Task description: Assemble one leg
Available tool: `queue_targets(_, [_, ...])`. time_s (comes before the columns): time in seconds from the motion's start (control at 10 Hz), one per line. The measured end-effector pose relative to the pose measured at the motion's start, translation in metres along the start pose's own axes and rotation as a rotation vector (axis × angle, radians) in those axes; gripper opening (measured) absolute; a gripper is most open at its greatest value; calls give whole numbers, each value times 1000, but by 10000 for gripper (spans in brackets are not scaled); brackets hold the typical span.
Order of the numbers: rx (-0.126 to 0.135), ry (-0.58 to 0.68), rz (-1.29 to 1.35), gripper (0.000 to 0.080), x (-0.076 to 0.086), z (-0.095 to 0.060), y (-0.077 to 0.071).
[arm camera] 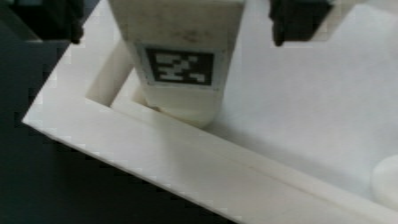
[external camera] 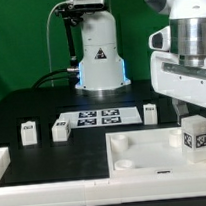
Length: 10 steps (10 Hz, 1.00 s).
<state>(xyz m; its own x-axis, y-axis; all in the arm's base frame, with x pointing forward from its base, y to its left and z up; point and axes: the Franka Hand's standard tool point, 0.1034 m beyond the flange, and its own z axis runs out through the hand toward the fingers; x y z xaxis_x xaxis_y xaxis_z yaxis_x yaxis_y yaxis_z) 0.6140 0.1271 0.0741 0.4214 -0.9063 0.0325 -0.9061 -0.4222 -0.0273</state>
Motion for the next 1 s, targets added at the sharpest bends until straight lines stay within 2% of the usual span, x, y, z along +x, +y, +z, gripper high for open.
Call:
queue_targets(0.1, [0,0,-6,614,0,0,0])
queue_targets(0.3, [0,4,-262,643,3,0,0])
queue_targets(0.6, [0,4,-706,649,4,-1,1])
queue_targets(0.8, [-15,-48,-950,649,8,-2,7])
queue_targets(1.0, [-1,-86,-1141,649,9,-2,9])
